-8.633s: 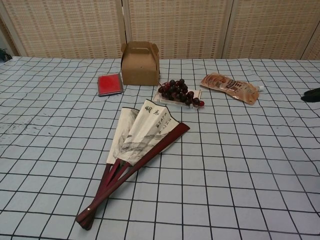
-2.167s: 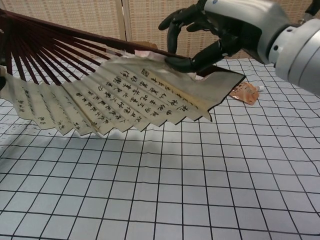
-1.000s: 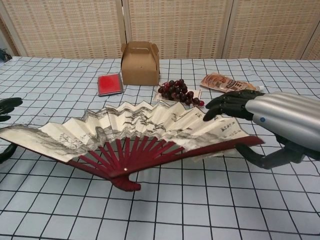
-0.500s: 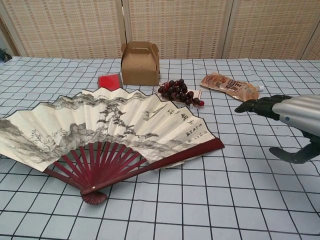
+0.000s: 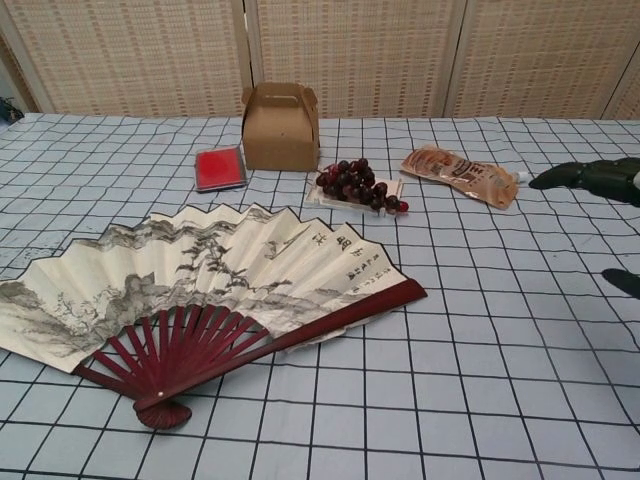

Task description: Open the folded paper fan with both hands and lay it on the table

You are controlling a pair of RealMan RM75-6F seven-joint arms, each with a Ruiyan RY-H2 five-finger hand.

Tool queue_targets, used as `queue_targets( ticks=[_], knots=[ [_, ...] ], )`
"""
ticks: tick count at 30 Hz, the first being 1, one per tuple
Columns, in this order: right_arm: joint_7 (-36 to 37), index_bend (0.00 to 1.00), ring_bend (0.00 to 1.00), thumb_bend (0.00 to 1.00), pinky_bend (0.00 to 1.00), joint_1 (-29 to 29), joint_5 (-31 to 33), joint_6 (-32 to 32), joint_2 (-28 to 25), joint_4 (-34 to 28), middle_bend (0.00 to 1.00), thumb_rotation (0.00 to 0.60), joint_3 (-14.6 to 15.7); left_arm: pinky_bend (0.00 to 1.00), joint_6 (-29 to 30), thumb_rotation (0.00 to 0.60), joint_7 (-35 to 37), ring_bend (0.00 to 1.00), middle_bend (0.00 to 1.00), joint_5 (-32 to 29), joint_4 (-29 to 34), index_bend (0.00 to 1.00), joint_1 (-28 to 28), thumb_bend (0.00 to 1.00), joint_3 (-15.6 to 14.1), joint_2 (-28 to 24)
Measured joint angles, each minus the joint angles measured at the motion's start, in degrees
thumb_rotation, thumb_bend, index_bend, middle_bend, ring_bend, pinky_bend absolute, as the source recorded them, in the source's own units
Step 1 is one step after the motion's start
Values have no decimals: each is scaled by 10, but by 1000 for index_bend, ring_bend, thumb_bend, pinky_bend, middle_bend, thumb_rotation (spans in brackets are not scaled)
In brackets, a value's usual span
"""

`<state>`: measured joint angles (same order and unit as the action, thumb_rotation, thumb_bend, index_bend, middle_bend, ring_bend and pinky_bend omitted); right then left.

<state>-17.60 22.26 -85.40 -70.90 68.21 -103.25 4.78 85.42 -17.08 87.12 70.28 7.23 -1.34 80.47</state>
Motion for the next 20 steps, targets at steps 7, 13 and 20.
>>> queue_targets(
  ticks=[7,13,20],
  knots=[
    [59,0,0,403,0,-48,-48,-70,-40,6,0,600,20,74,-62,600,-91,0,0,-17,158,0,-8,411,-12,-74],
    [62,0,0,399,0,-120,-66,-173,-52,37,0,600,29,66,37,600,48,0,0,36,170,0,-24,413,-4,-85],
    [68,0,0,376,0,-188,-61,-248,-75,65,0,600,24,72,147,600,134,0,0,104,178,0,-52,441,1,-119]
  ],
)
